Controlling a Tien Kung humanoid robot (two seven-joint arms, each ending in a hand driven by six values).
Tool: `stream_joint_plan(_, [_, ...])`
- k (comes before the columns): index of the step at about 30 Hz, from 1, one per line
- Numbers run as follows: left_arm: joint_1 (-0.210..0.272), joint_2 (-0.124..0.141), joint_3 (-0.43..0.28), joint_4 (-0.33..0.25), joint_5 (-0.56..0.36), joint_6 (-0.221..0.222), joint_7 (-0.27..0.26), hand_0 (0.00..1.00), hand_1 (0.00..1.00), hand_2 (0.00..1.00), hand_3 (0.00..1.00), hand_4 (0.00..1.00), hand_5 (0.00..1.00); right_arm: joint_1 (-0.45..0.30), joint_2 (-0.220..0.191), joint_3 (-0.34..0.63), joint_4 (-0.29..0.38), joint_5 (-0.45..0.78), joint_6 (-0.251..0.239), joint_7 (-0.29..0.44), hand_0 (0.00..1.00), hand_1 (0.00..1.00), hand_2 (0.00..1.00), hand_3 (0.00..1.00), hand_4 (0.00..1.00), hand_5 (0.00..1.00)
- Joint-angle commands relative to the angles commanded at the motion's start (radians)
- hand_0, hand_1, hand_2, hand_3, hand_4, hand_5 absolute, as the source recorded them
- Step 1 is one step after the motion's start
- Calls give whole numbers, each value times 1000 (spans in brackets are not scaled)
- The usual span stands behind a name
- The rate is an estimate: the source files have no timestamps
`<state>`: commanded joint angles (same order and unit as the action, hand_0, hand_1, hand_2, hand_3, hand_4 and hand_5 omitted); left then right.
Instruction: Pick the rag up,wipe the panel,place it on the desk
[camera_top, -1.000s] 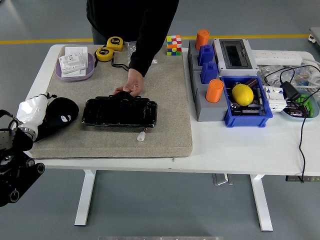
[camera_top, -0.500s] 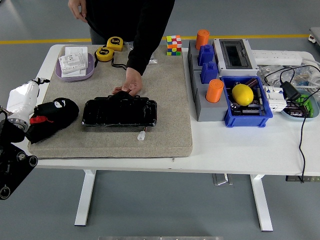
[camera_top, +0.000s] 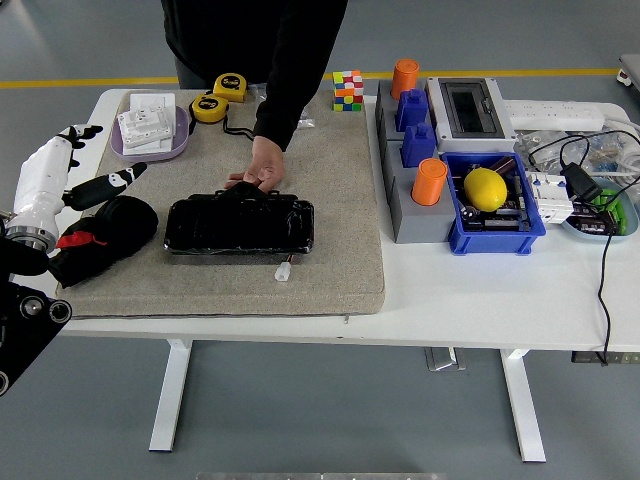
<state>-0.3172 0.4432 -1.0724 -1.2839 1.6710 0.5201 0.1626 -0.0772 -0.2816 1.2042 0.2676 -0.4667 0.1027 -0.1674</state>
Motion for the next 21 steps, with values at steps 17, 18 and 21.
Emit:
stream_joint_plan(17, [52,15,-13,-92,-511,14,-224,440,653,728,752,996,553,-6,-2,-5,4,1,-5,-2,737,621,694,614,998,558])
stream_joint_plan(18, [54,17,-13,-94,-545,7,-235,440,653,728,752,996,553,-6,-2,-5,4,1,-5,-3,737,621,694,614,998,558])
stream_joint_plan(21, [63,23,-15,-97,-665,-34,-293,435,647,721,746,953,516,-5,-3,-9,5,4,-8,-2,737,621,694,613,998,557])
